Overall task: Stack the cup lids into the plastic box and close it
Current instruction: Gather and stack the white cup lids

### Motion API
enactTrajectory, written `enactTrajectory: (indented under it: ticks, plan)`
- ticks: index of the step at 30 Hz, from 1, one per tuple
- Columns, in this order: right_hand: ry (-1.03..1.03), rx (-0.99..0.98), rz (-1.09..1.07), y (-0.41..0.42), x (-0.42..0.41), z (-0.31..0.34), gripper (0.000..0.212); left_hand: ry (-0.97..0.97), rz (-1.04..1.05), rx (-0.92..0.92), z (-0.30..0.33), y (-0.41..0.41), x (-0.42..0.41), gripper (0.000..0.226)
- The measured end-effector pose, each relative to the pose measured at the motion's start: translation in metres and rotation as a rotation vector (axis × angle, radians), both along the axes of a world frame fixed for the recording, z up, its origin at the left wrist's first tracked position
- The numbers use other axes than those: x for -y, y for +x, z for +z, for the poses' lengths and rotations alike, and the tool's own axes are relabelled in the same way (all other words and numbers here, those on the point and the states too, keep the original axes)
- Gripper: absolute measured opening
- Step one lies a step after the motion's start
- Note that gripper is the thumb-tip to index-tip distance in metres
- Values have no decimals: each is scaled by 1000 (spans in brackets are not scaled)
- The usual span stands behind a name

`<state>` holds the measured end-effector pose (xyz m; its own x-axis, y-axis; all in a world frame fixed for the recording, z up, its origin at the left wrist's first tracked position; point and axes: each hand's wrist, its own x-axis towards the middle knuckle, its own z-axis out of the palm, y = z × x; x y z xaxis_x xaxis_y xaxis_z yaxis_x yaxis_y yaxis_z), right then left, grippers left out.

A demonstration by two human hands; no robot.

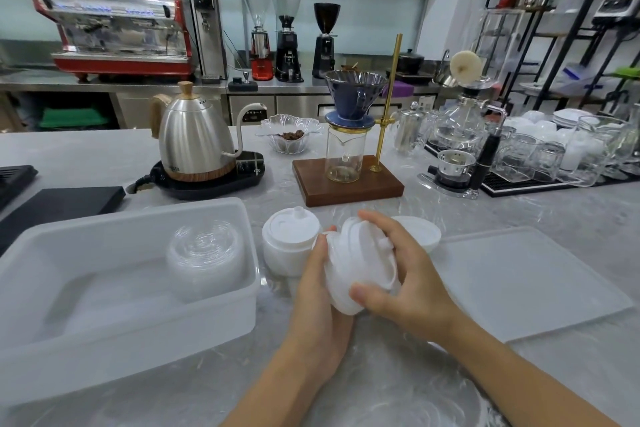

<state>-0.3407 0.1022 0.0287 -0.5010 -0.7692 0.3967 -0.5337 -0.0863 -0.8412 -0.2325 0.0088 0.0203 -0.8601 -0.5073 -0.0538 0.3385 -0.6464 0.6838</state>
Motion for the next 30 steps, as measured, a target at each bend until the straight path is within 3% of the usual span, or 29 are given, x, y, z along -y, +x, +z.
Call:
enactTrajectory:
  ticks: [2, 17, 26, 30]
  plan:
    - [35, -21, 18, 2, 0, 0, 86, 20, -13, 11, -2, 0, 0, 65]
    - [130, -300, 175, -3, -1, 0, 84, 24, -124, 29, -8, 2, 3, 62]
    - [161, -117, 197, -8, -3, -3, 95, 31, -131, 0, -7, 1, 4, 67]
    - [76, 83, 223, -12, -1, -4, 90, 34, -110, 2, -7, 1, 6, 62]
